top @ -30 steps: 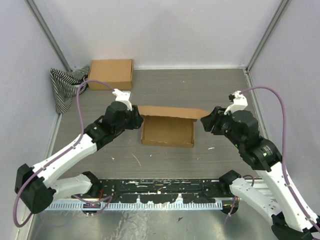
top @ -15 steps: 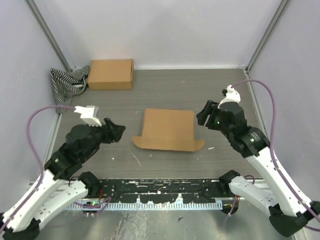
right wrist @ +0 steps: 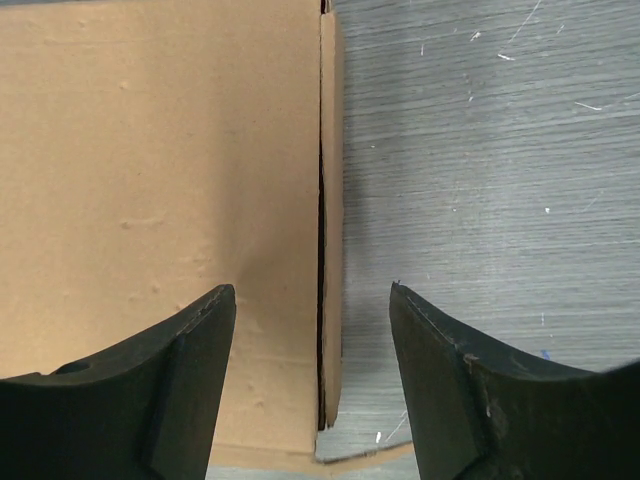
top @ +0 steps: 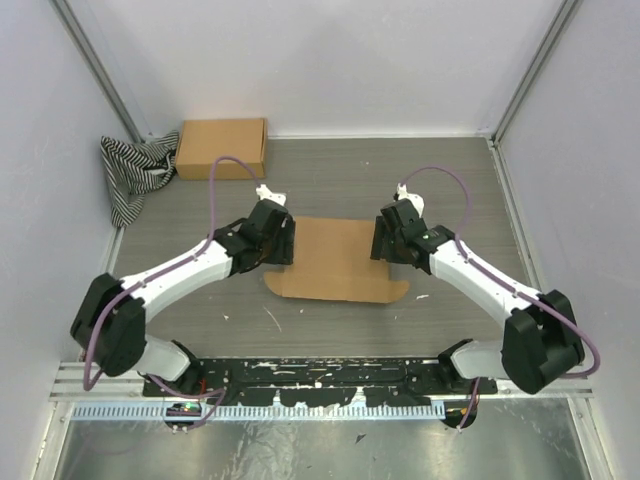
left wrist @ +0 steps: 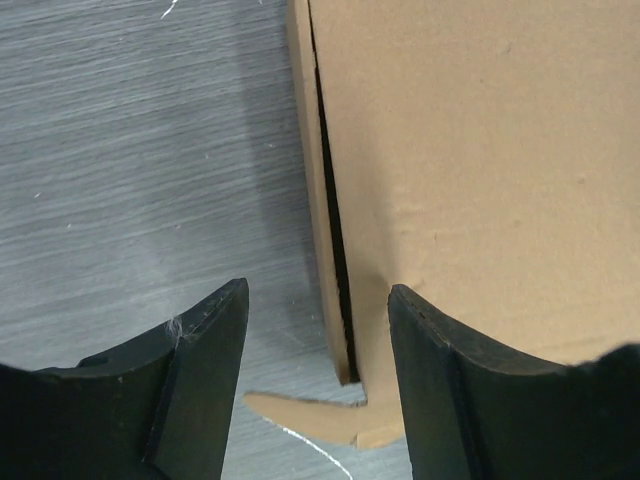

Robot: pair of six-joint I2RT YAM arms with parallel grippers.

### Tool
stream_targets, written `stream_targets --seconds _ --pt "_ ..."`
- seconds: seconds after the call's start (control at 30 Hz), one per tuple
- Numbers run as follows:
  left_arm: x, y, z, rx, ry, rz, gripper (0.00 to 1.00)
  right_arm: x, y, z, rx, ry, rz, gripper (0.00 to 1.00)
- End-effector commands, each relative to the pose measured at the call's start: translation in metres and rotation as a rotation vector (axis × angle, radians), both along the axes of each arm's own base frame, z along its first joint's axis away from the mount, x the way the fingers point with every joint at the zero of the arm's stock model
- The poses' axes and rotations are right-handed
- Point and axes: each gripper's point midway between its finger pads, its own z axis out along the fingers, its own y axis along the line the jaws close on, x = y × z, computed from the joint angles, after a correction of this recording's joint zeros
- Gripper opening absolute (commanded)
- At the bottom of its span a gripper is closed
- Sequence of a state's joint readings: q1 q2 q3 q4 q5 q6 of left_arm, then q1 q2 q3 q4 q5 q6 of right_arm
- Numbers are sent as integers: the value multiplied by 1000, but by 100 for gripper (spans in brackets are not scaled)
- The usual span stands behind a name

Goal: Fold the paper box

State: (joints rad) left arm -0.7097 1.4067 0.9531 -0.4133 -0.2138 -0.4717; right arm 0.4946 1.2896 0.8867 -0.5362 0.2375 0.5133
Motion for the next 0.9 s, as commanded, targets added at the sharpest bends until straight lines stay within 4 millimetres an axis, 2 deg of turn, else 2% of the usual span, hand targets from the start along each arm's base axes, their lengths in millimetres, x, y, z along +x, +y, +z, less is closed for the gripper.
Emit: stream_targets --seconds 0.0,0.2,0.33,0.53,0.7,0.8,0.87 --pt "17 -12 -4 18 -10 -18 65 16 8 -10 12 -37 19 68" --pt "22 -23 -34 23 30 -40 64 15 21 -45 48 43 78 65" --pt "27 -25 -43 27 36 -34 62 24 27 -50 73 47 83 61" --pt "47 -26 -43 -17 37 -9 60 51 33 -37 100 18 79 60" --pt "75 -30 -41 -58 45 8 59 82 36 -28 130 8 73 58" --pt "95 -27 -30 -55 29 23 59 103 30 -15 141 -20 45 58" --pt "105 -22 -15 -52 16 35 60 112 23 -2 127 -45 24 60"
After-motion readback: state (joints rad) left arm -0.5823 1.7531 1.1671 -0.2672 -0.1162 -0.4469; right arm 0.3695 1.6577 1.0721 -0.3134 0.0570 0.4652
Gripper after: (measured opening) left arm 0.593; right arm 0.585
